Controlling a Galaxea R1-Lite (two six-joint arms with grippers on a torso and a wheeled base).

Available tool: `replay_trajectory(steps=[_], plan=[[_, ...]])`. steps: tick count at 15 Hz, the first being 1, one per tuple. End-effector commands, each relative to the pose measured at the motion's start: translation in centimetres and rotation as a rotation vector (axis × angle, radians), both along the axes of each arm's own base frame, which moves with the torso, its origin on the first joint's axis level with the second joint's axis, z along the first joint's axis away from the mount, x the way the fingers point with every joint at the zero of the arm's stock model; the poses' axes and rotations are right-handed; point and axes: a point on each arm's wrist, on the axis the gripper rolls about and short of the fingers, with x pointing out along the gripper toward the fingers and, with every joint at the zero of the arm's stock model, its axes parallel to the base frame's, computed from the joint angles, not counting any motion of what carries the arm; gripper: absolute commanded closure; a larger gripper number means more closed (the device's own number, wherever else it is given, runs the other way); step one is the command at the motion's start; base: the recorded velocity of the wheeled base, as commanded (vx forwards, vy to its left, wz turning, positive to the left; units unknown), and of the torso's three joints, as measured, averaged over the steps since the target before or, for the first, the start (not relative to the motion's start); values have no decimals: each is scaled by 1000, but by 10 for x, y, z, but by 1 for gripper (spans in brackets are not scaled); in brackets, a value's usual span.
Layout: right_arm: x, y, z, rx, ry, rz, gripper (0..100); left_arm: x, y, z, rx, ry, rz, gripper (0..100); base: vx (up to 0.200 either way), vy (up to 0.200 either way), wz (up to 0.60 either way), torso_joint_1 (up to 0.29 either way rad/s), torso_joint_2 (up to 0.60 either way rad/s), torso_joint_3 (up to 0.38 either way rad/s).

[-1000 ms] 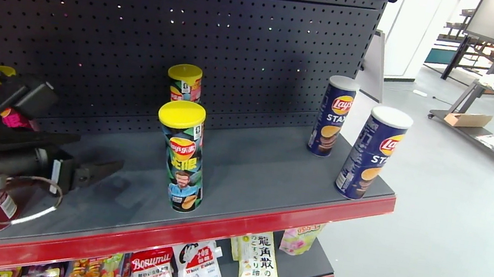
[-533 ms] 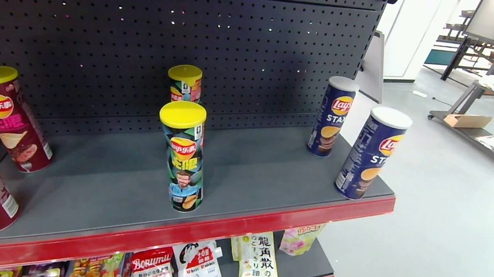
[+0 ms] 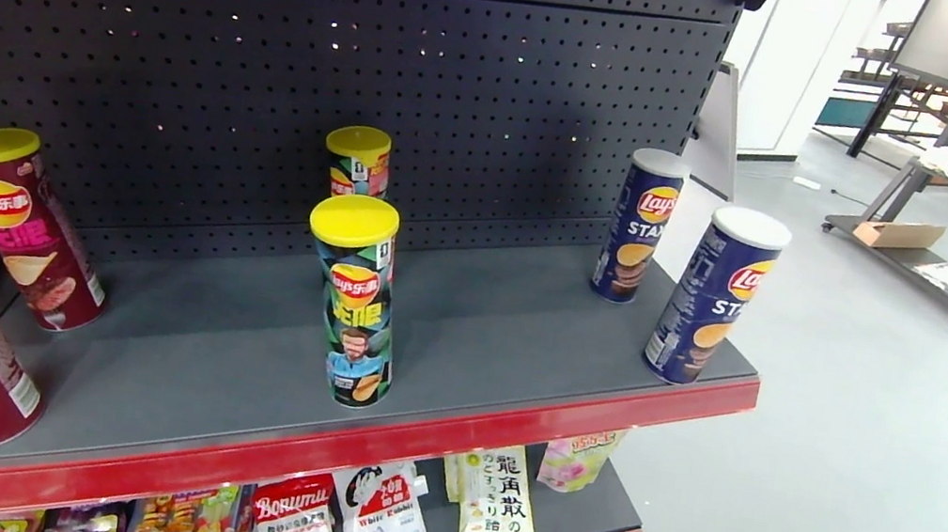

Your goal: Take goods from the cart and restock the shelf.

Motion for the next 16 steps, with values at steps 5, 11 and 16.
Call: replay_trajectory(steps=[5, 11, 16], plan=[[0, 0, 0, 0, 2, 1, 0, 1, 0, -8, 7, 11, -7, 0, 0, 0, 600, 4, -1, 4], [0, 0, 0, -5, 0, 1, 0, 13, -1, -34, 69, 20, -3, 0, 0, 0, 0, 0, 0, 0], [63, 6, 146, 4, 120, 194, 0, 20, -2, -44, -15, -27, 29, 0, 0, 0, 0, 0, 0, 0]])
